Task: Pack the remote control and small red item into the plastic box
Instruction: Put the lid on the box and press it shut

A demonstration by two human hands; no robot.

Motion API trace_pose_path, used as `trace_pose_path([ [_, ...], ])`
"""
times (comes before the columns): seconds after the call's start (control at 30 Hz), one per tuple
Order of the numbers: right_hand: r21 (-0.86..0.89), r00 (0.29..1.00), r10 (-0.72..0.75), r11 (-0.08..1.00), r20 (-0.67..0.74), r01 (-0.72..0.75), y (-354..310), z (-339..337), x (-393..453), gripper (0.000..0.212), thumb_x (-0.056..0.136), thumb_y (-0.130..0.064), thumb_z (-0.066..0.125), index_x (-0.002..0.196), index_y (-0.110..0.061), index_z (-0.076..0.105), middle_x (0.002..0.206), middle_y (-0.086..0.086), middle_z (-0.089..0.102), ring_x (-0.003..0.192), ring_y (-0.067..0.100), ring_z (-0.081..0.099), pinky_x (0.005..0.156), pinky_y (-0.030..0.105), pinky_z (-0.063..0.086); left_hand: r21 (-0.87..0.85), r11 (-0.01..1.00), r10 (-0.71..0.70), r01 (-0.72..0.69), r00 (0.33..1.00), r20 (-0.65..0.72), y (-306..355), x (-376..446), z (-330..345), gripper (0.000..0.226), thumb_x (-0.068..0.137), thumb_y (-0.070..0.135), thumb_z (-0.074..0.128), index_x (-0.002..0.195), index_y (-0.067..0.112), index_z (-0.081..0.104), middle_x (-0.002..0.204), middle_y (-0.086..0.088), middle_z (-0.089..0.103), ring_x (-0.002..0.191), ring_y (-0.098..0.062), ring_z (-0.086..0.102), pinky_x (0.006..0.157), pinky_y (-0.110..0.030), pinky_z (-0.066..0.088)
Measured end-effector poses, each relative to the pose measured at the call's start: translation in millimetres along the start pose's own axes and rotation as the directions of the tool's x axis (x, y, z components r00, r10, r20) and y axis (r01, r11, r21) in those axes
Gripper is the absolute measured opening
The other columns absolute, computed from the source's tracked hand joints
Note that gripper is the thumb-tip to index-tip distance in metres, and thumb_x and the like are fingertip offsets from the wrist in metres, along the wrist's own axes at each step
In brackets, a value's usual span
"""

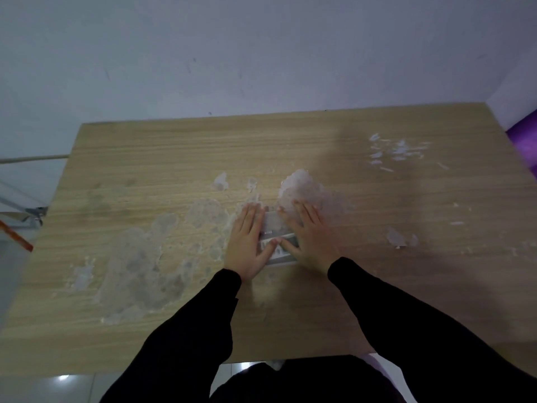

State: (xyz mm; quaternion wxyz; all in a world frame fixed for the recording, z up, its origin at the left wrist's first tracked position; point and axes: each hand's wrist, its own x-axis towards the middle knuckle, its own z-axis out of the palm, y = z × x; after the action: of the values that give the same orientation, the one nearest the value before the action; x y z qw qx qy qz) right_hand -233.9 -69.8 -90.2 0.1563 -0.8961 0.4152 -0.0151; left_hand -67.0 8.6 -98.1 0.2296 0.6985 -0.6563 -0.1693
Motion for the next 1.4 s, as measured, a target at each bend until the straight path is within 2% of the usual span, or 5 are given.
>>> trace_pose_path([
  [0.43, 0.022, 0.979, 0.183, 0.982, 0.093, -0.186, 55, -30, -5, 0.07, 0.092, -0.052, 0.041, 0.148, -0.026, 0.008, 0.16, 0.012, -0.005, 0.147, 0.03, -0.009, 0.117, 0.053, -0.003, 0.131, 0.954, 0.276, -0.27, 0.961, -0.032, 38, -12, 13, 0.024, 0.086, 0.017, 0.058, 0.109, 0.011, 0.054, 0.113, -0.015, 0.058, 0.107, -0.029, 0.051, 0.083, -0.036, 0.043],
  [0.6, 0.06, 0.964, 0.15, 0.988, -0.22, -0.14, 70, -40, -26, 0.033, 0.084, -0.027, 0.048, 0.112, -0.012, 0.058, 0.125, 0.018, 0.058, 0.119, 0.036, 0.052, 0.097, 0.046, 0.044, 0.05, 0.959, 0.278, -0.279, 0.96, 0.027, 59, 29, 32, 0.024, 0.085, 0.013, 0.057, 0.109, 0.011, 0.059, 0.112, -0.02, 0.06, 0.105, -0.033, 0.055, 0.082, -0.035, 0.05],
  [0.83, 0.091, 0.947, 0.256, 0.966, -0.194, -0.243, 142, -52, -48, 0.042, 0.085, -0.03, 0.041, 0.113, -0.006, 0.059, 0.114, 0.017, 0.068, 0.106, 0.034, 0.064, 0.086, 0.042, 0.054, 0.034, 0.965, 0.255, -0.26, 0.96, 0.116, 120, 109, 72, 0.026, 0.083, 0.02, 0.055, 0.106, 0.011, 0.065, 0.11, -0.023, 0.062, 0.094, -0.035, 0.064, 0.066, -0.036, 0.057],
  [1.17, -0.137, 0.844, 0.519, 0.833, -0.138, -0.535, 288, -109, -5, 0.041, 0.072, -0.019, 0.046, 0.108, -0.011, 0.062, 0.109, 0.022, 0.066, 0.093, 0.039, 0.065, 0.076, 0.043, 0.052, 0.223, 0.895, 0.338, -0.387, 0.913, 0.229, 217, 253, 127, 0.033, 0.079, 0.019, 0.054, 0.109, 0.007, 0.061, 0.113, -0.017, 0.069, 0.115, -0.034, 0.058, 0.093, -0.042, 0.049],
  [1.4, -0.099, 0.832, 0.529, 0.831, -0.166, -0.548, 371, -138, 35, 0.05, 0.077, -0.023, 0.043, 0.12, 0.0, 0.055, 0.114, 0.03, 0.062, 0.101, 0.047, 0.059, 0.087, 0.055, 0.049, 0.217, 0.918, 0.222, -0.331, 0.885, 0.408, 267, 328, 163, 0.071, 0.083, 0.016, 0.05, 0.144, 0.003, 0.016, 0.157, -0.014, 0.016, 0.146, -0.027, 0.006, 0.117, -0.04, 0.013],
])
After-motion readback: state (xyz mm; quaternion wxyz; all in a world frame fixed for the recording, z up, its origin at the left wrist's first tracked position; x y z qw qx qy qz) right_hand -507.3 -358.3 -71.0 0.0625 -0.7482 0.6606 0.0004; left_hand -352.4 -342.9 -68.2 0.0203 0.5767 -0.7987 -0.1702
